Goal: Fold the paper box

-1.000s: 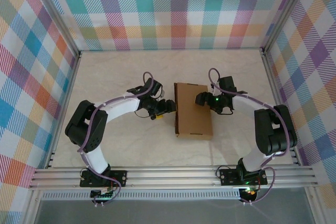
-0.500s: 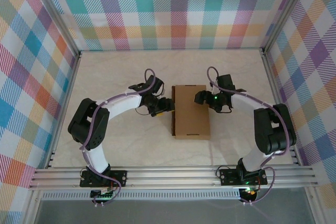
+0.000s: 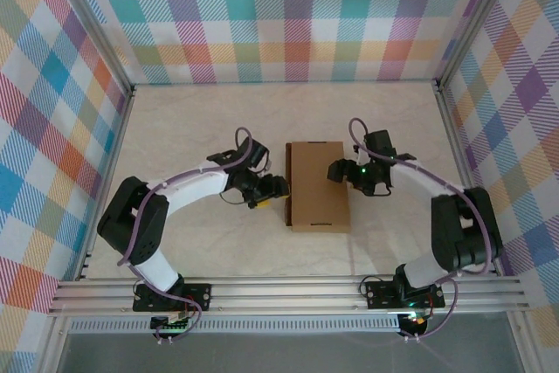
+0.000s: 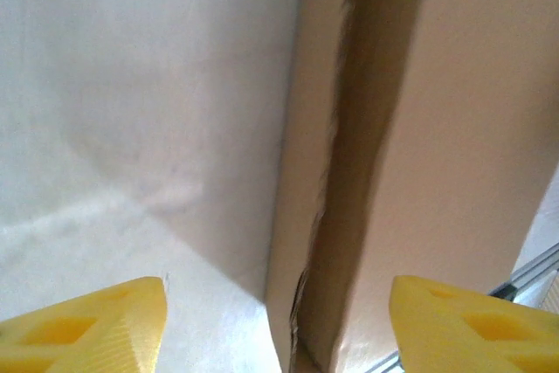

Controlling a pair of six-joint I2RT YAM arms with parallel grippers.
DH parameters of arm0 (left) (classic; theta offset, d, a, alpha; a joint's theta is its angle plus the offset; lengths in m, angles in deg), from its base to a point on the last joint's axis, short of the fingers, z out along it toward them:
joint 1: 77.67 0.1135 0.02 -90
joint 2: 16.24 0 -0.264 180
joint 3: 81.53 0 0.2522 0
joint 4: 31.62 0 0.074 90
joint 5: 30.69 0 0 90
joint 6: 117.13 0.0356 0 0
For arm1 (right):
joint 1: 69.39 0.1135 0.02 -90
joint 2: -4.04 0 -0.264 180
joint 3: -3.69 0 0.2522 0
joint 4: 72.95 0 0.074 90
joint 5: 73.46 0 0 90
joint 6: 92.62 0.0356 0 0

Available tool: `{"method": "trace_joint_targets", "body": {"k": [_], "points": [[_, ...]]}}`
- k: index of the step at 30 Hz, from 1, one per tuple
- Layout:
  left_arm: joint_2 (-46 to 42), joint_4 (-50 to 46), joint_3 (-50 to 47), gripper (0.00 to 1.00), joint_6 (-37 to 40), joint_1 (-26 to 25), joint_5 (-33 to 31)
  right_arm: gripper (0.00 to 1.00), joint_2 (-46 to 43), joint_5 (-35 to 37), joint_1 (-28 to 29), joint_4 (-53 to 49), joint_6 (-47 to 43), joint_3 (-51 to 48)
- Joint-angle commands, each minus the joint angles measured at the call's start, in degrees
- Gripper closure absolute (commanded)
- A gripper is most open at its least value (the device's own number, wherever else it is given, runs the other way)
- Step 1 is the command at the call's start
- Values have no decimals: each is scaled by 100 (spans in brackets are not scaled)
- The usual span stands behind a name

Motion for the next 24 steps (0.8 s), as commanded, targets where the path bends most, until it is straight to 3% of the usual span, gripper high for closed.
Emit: {"method": "trace_joint_targets", "body": {"k": [1,5,11,16,24], "points": [[-208,95,-216,41,-287,-159,310,14,-471,-365,20,-515,46,-351],[-60,289,-169,48,-451,-399,470,16,-653,-901,68,-324,282,-712],[40,359,15,55,-575,-714,482,25,-610,-1035,335,-8,524,-874],[179,268,-13,55,-639,-793,479,26,-602,-977,367,106,571,-914],[-464,-719,201,48,-205,-776,-283,25,-602,-801,367,95,518,-961]]}}
